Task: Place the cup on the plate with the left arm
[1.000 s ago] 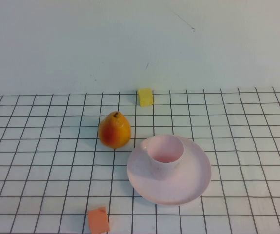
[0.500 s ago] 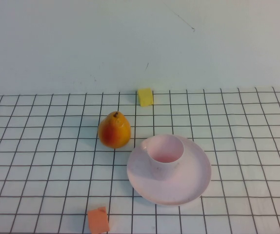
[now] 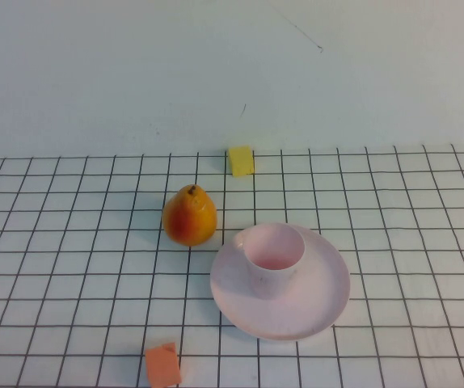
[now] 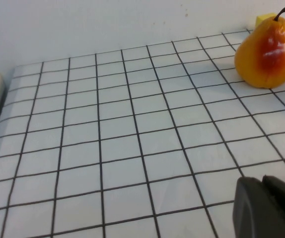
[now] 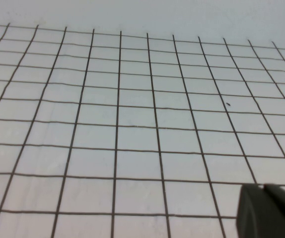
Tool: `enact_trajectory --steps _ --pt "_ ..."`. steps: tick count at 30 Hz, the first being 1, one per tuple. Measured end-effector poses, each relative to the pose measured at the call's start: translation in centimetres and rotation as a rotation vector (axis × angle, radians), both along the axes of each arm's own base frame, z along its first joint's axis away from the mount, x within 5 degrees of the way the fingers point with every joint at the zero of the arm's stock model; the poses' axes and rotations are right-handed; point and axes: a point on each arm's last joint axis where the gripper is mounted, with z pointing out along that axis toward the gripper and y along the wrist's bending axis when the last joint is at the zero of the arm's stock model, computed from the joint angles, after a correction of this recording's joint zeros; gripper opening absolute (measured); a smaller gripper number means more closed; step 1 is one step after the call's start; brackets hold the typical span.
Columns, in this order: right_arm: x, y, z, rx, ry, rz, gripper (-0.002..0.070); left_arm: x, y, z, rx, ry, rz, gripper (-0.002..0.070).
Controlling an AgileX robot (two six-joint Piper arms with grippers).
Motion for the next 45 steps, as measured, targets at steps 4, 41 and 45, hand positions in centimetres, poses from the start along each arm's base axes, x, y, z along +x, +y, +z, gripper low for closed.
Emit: enact_trajectory --steps 4,41,45 --pt "0.0 0.0 0.0 0.0 0.0 0.0 -0.0002 0.01 0.28 -0.08 0.064 0.001 0.006 -0.0002" --pt "0.0 0.0 0.0 0.0 0.0 0.0 -0.0002 0.02 0.44 -0.04 -0.121 0.025 0.078 -0.0002" --pt "0.0 0.0 0.0 0.0 0.0 0.0 -0.0002 0.01 0.43 -0.05 -0.122 0.027 0.078 -0.0002"
